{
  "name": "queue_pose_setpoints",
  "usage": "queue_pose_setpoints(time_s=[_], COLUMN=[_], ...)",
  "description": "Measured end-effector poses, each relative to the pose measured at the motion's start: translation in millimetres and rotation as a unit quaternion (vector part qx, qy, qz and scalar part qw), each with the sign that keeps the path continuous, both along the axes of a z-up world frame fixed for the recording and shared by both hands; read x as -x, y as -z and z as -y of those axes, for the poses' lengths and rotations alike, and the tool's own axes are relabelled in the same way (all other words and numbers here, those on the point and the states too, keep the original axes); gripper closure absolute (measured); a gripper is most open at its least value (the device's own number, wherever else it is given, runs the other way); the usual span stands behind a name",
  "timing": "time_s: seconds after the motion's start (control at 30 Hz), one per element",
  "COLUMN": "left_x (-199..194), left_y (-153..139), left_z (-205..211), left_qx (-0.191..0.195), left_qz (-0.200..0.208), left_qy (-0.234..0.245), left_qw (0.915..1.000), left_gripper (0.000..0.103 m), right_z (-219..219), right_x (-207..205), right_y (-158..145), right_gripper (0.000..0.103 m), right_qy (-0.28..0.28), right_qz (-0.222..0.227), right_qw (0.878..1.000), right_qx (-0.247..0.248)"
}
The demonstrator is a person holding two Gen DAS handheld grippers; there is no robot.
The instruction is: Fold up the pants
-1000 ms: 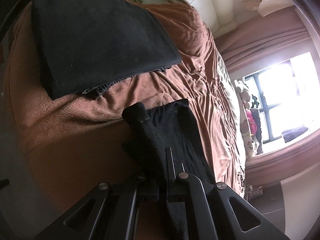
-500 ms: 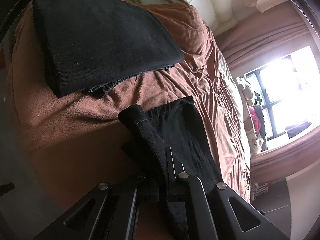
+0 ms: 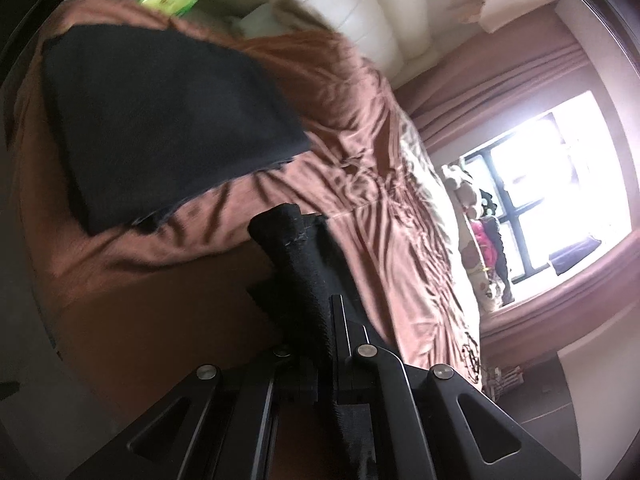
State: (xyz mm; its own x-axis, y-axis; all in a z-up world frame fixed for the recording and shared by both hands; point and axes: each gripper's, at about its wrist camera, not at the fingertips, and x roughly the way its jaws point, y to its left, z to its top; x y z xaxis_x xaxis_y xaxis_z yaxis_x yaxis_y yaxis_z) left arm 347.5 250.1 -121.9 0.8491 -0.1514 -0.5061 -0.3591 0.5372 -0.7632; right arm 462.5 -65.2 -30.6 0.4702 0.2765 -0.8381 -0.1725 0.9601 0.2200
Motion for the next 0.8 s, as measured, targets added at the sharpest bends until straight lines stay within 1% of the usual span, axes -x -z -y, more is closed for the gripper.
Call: queue_pose_setpoints(time_s=[0.2,0.27,0.33,0.4,0.43,0.47,0.5,0.53,0.57,0.6,0.67,0.73,0.8], left_x=[-8,-11,-14,-19,-21,-24,-26,-30,-32,-35,-38,-41,-42], left_y=[-36,-49,-62,-77,-82,-91,-98,-107,-114,-124,-137,-152,-165], left_z=[12,15,19,25,28,33,37,42,47,53,60,71,82], left_qx=[-0.011,-0.012,-0.010,-0.017,-0.020,-0.023,-0.026,-0.031,-0.035,-0.041,-0.046,-0.052,-0.057], left_qz=[0.024,0.033,0.044,0.053,0.056,0.060,0.065,0.071,0.076,0.083,0.092,0.101,0.108], left_qy=[0.017,0.024,0.029,0.038,0.042,0.048,0.053,0.060,0.066,0.072,0.081,0.091,0.101], left_qw=[0.9995,0.9991,0.9985,0.9977,0.9974,0.9968,0.9961,0.9952,0.9943,0.9931,0.9914,0.9894,0.9873], left_gripper=[0.100,0.100,0.100,0.100,0.100,0.100,0.100,0.100,0.100,0.100,0.100,0.100,0.100], right_z=[15,21,27,35,39,45,51,57,63,69,79,84,93], right_x=[34,48,63,78,86,94,103,111,122,131,149,166,181], right_y=[-24,-35,-47,-56,-60,-65,-71,-74,-80,-85,-93,-98,-102], right_gripper=[0.092,0.091,0.090,0.081,0.069,0.054,0.047,0.038,0.033,0.031,0.023,0.020,0.020], right_qy=[-0.010,-0.010,-0.016,-0.018,-0.016,-0.013,-0.007,-0.003,-0.001,0.001,0.003,0.006,0.007], right_qz=[0.030,0.046,0.062,0.078,0.087,0.095,0.106,0.113,0.124,0.131,0.143,0.148,0.151], right_qw=[0.999,0.999,0.997,0.996,0.995,0.994,0.993,0.992,0.991,0.989,0.987,0.987,0.985], right_qx=[-0.023,-0.023,-0.039,-0.047,-0.050,-0.052,-0.054,-0.056,-0.059,-0.062,-0.068,-0.068,-0.076])
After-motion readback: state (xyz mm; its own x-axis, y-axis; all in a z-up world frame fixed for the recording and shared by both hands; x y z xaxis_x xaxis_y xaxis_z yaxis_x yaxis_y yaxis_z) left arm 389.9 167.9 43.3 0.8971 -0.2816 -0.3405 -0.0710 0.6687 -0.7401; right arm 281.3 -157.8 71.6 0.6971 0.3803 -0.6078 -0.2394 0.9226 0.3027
